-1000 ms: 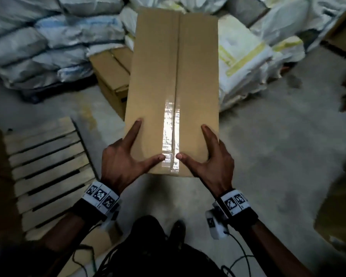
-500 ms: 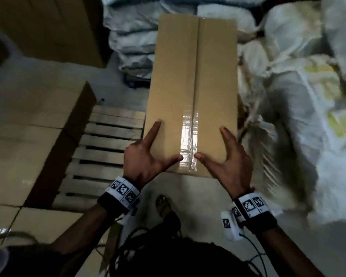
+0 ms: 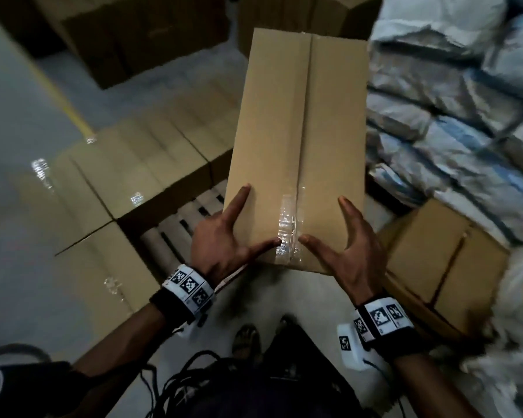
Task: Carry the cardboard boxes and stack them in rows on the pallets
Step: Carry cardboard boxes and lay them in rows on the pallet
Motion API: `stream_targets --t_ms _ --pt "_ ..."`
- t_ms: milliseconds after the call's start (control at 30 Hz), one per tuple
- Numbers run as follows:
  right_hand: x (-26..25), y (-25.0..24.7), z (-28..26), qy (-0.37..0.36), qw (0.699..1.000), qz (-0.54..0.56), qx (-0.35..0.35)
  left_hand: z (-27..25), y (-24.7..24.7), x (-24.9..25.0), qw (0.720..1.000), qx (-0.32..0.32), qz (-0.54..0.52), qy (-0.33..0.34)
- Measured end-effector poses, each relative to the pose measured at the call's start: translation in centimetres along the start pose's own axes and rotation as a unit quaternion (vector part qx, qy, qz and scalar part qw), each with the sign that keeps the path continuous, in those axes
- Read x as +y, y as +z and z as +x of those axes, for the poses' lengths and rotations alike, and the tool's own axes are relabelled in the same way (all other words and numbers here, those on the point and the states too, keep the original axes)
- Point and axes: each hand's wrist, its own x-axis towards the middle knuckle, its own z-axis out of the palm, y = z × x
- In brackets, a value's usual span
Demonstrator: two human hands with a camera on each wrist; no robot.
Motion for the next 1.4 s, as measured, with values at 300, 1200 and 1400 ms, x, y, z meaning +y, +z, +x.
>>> stream_targets --t_ms 300,1200,1400 --pt "-0.6 5.8 8.8 -0.134 0.978 0.013 -0.161 -1.1 0.4 -1.4 0.979 0.143 0.043 -0.142" --pt "13.8 42.9 2.5 -0.212 0.89 -0.052 -0.401 -13.0 25.2 -32.6 0.898 0.211 -0.012 -0.386" --pt "20.7 51.3 1.6 -0.192 0.883 -0.057 -0.423 -13.7 32.7 -39.1 0.899 0.198 -0.001 -0.39"
